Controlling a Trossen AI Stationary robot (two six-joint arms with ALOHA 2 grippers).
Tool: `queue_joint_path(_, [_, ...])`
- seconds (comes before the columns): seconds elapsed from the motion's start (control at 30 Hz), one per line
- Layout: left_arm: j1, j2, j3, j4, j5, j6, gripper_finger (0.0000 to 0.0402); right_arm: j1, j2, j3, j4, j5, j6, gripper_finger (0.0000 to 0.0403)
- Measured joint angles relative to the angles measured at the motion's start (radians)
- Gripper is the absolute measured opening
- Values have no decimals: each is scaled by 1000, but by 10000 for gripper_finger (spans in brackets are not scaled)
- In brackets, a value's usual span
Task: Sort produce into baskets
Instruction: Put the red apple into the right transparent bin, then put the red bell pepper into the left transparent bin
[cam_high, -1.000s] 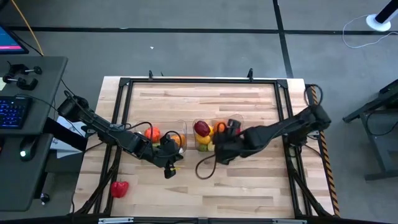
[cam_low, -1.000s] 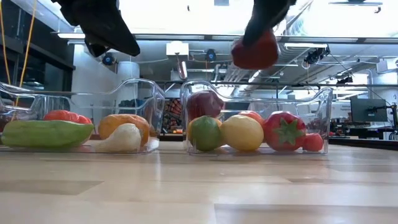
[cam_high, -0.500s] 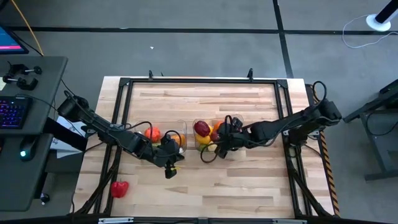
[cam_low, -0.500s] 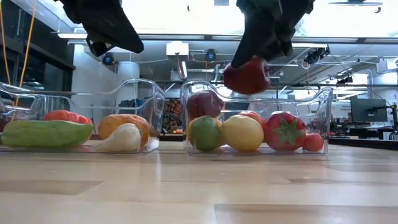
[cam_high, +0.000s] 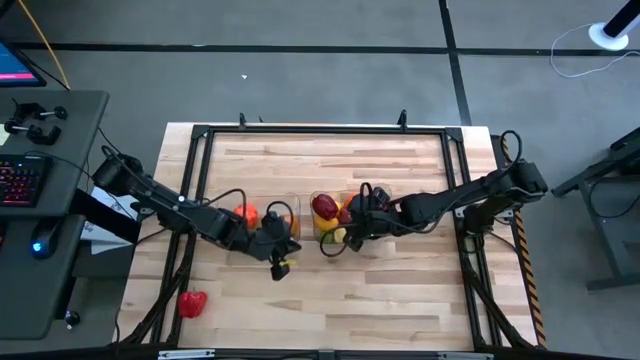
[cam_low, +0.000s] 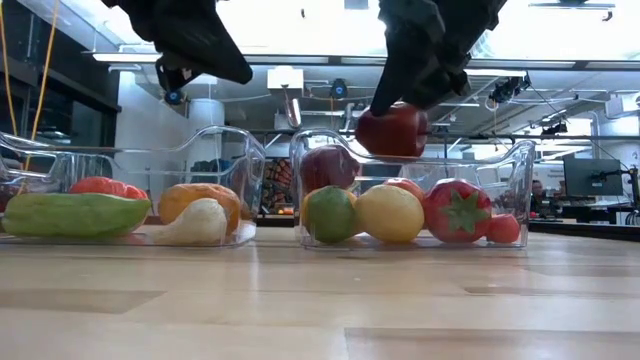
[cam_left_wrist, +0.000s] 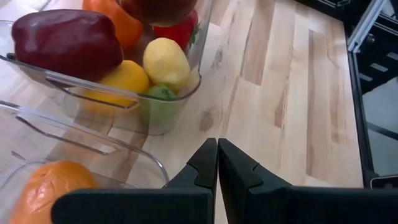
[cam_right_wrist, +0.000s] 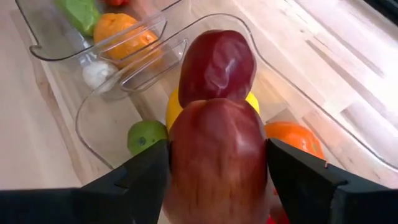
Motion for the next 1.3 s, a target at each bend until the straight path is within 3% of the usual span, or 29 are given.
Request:
queue_joint_path(0.5, [14, 0, 0, 4, 6, -6, 0, -21, 0, 1, -24, -27, 29, 261])
queue_joint_path(0.83, [19, -26, 10, 14, 52, 16, 0, -56, -2, 9, -44, -104, 40, 384])
queue_joint_path(1.07, [32, -216, 54, 5, 128, 120, 0, -58, -28, 76, -75, -153, -59, 398])
queue_joint_path(1.17, [-2, -290, 55, -97, 241, 16, 0, -48, -63, 84, -74, -136, -71, 397])
queue_joint_path(1.3, [-114, -315, 36, -285, 344, -262, 0, -41, -87, 82, -100, -134, -78, 397])
